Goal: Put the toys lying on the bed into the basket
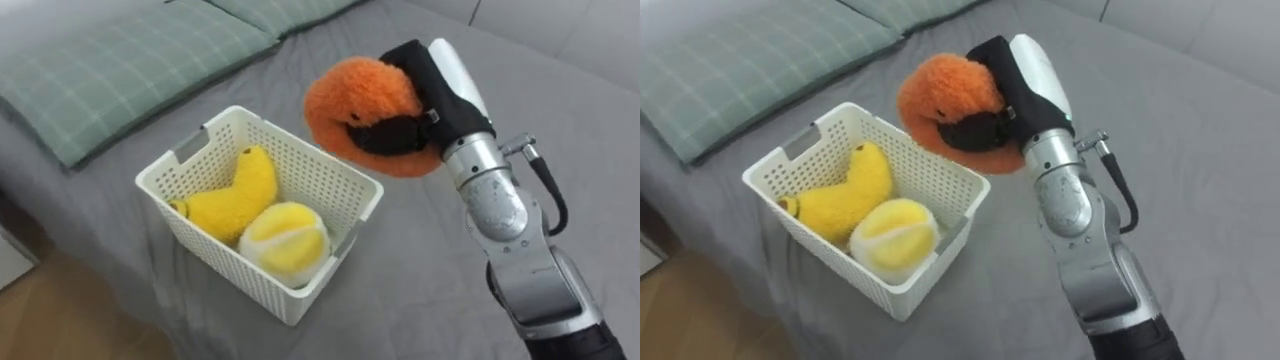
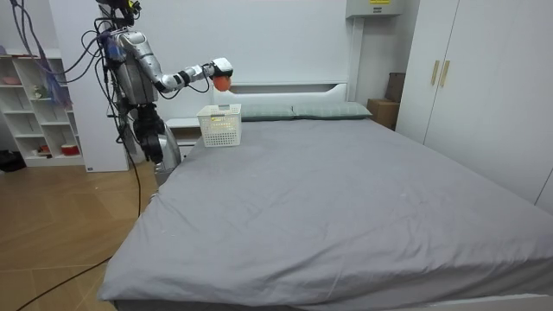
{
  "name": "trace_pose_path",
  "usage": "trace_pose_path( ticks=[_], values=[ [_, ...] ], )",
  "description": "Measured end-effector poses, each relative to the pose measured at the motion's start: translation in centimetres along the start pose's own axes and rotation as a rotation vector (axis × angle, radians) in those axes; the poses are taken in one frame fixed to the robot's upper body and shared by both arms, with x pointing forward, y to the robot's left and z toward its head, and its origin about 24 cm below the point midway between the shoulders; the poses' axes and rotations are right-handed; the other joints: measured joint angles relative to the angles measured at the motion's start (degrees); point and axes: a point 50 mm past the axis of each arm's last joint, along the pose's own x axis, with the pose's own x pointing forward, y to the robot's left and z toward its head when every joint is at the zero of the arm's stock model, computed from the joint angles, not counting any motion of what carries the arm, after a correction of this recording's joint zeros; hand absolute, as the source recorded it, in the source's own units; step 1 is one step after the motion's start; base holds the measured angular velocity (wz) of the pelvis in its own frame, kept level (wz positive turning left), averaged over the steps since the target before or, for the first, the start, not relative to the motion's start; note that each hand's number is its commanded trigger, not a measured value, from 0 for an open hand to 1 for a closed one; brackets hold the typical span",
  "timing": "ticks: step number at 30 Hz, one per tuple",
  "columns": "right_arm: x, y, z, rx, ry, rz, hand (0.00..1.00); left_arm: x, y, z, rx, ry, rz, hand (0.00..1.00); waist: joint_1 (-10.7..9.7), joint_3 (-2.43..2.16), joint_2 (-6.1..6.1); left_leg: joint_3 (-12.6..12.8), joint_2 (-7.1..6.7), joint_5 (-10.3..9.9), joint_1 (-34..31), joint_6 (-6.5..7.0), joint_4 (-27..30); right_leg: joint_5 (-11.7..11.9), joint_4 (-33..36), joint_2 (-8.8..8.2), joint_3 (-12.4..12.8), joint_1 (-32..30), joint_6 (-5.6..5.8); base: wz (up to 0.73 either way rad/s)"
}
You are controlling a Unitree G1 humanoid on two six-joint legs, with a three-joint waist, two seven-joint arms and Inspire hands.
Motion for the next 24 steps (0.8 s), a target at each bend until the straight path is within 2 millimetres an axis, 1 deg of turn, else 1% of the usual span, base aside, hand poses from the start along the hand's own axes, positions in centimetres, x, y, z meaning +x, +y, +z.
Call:
trace_pose_path(
  ticks=[1,2,3,5,6,7,9,11,13,14,15,17,19,22,24],
  values=[
    [0.1,0.1,-0.1,0.001,0.004,0.004,0.44,0.0,0.0,-0.1,-0.001,0.005,-0.001,0.0,0.21,0.01,0.0,-0.18,-0.05,0.04,0.01,0.04,0.0,-0.02,0.0,0.0,-0.03,0.09,0.03,0.17],
    [0.5,0.3,-0.2,0.006,0.015,0.015,0.06,0.0,-0.1,-0.3,-0.002,0.016,-0.003,0.0,0.65,0.0,-0.01,-0.56,-0.16,0.19,-0.02,0.03,0.0,-0.11,0.01,-0.01,-0.02,0.14,0.15,0.18],
    [0.6,0.5,-0.4,0.008,0.027,0.021,0.0,0.0,-0.2,-0.4,-0.003,0.021,-0.005,0.0,1.26,-0.03,-0.07,-0.94,-0.37,0.38,-0.12,-0.06,0.02,-0.38,-0.02,-0.06,-0.03,0.13,0.3,0.21],
    [0.6,0.7,-0.6,0.014,0.043,0.032,0.0,0.0,-0.3,-0.3,-0.004,0.021,-0.008,0.0,1.43,-0.04,-0.24,-2.08,-0.94,1.0,-0.31,-0.39,0.04,-1.23,-0.14,-0.36,-0.57,0.06,0.6,0.32],
    [0.6,0.9,-0.6,0.018,0.049,0.042,0.0,0.0,-0.4,-0.3,-0.005,0.022,-0.009,0.0,1.7,-0.18,-0.46,-2.07,-0.99,1.32,-0.3,-0.55,0.0,-1.7,-0.04,-0.47,-1.32,-0.12,0.75,0.29],
    [0.6,1.0,-0.6,0.021,0.049,0.045,0.0,0.0,-0.4,-0.3,-0.006,0.023,-0.009,0.0,1.98,-0.16,-0.45,-2.13,-0.99,1.41,-0.33,-0.55,-0.08,-1.7,-0.04,-0.42,-1.54,-0.13,0.73,0.11],
    [0.6,1.5,-0.8,0.022,0.06,0.071,0.0,0.0,-0.3,-0.3,-0.007,0.026,-0.011,0.0,2.89,-0.31,-0.71,-2.41,-1.09,1.62,-0.26,-0.25,-0.15,-1.34,-0.13,-0.38,-1.86,0.27,0.4,0.07],
    [0.6,2.1,-1.0,0.022,0.071,0.101,0.0,0.0,-0.4,-0.1,-0.007,0.023,-0.017,0.0,3.01,-0.38,-0.88,-3.28,-1.41,1.66,-0.3,-0.25,-0.15,-1.24,-0.1,-0.42,-1.99,0.51,0.39,0.1],
    [0.6,2.5,-1.2,0.022,0.081,0.127,0.0,0.0,-0.5,0.0,-0.008,0.019,-0.027,0.0,3.04,-0.22,-0.94,-3.49,-1.52,1.67,-0.32,-0.22,-0.09,-1.2,-0.1,-0.45,-2.06,0.75,0.38,0.08],
    [0.6,2.6,-1.3,0.022,0.088,0.135,0.0,0.0,-0.5,0.1,-0.009,0.018,-0.028,0.0,3.06,0.0,-0.88,-3.63,-1.61,1.68,-0.32,-0.22,-0.06,-1.2,-0.1,-0.48,-2.16,0.79,0.39,0.05],
    [0.6,2.6,-1.4,0.023,0.095,0.136,0.0,0.0,-0.6,-0.1,-0.009,0.023,-0.028,0.0,3.07,0.12,-0.9,-3.69,-1.69,1.63,-0.34,-0.3,0.0,-1.2,-0.1,-0.5,-2.12,0.82,0.39,0.04],
    [0.6,2.6,-1.4,0.023,0.1,0.136,0.0,0.0,-0.5,0.0,-0.009,0.02,-0.028,0.0,2.97,0.18,-0.94,-3.7,-1.74,1.59,-0.36,-0.32,0.0,-1.2,-0.13,-0.53,-1.98,0.79,0.4,0.0],
    [0.6,2.6,-1.6,0.022,0.107,0.138,0.0,0.0,-0.5,0.0,-0.009,0.02,-0.028,0.0,2.96,0.2,-1.03,-3.64,-1.76,1.58,-0.47,-0.32,0.0,-1.22,-0.15,-0.55,-1.9,0.52,0.43,0.0],
    [0.6,2.7,-1.9,0.021,0.123,0.142,0.0,-0.1,-0.4,0.3,-0.013,0.004,-0.022,0.0,2.97,0.04,-1.26,-3.52,-1.74,1.63,-0.9,-0.25,0.0,-1.23,-0.15,-0.54,-1.81,0.22,0.45,0.0],
    [0.5,2.9,-2.3,0.018,0.139,0.147,0.0,-0.1,-0.2,0.6,-0.02,-0.007,-0.016,0.0,2.94,0.02,-1.28,-3.55,-1.74,1.71,-0.93,-0.08,-0.05,-1.2,-0.18,-0.53,-1.73,0.21,0.42,0.0]
  ],
)
